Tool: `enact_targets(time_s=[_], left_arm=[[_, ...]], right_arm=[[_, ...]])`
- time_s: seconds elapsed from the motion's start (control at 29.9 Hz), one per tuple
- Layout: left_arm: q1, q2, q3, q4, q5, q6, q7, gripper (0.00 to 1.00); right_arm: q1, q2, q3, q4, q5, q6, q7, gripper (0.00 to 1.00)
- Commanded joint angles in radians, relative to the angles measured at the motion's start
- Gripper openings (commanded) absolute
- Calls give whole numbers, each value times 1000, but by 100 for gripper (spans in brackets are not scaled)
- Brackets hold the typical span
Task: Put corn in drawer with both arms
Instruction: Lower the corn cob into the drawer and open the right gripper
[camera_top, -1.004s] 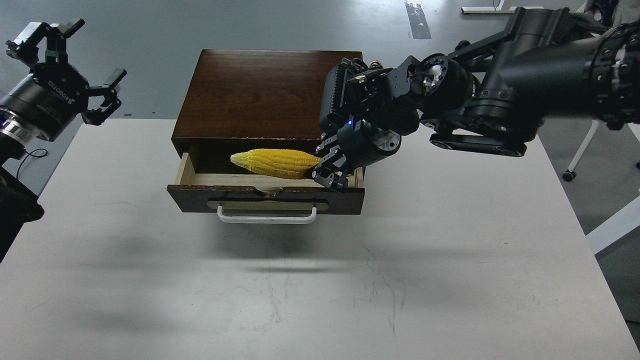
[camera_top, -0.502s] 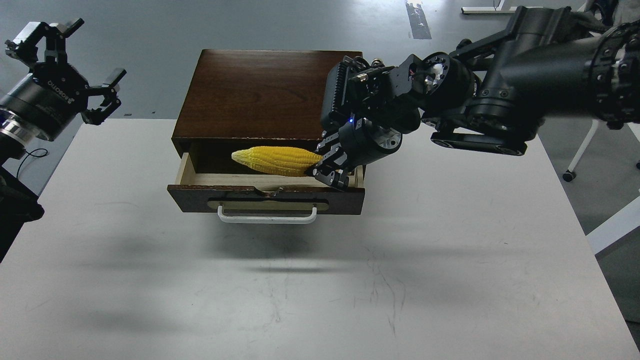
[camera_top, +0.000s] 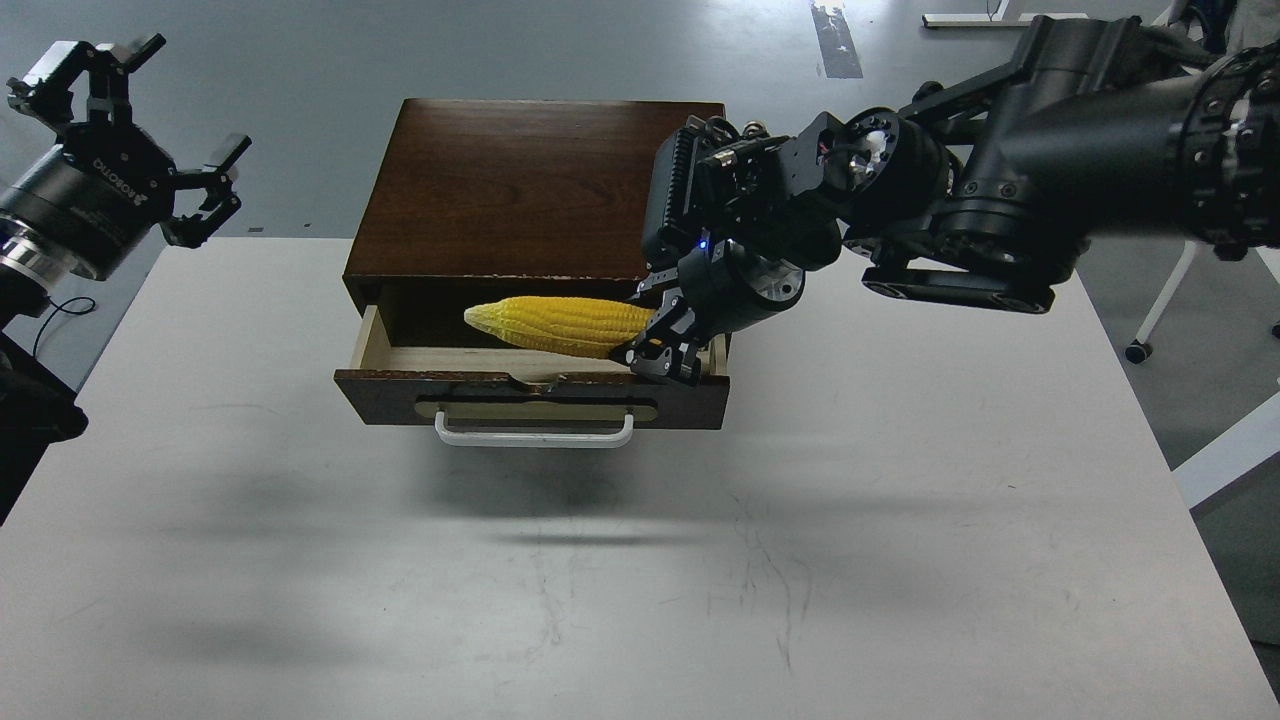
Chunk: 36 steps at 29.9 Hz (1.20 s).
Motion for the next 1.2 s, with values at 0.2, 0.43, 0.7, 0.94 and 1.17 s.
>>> enact_targets(time_s=[0.2,0.43,0.7,0.94,1.17], left_arm=[[0,0,0,0,0,0,0,99],[0,0,0,0,0,0,0,99],[0,0,0,0,0,0,0,99],[0,2,0,0,0,0,0,98],[0,0,0,0,0,0,0,99]], right_arm=[[0,0,0,3,0,0,0,56],[0,0,2,5,0,0,0,66],[2,0,0,25,42,0,0,72],[42,0,17,48,68,0,0,72],[94,0,98,52,212,-3,0,82]])
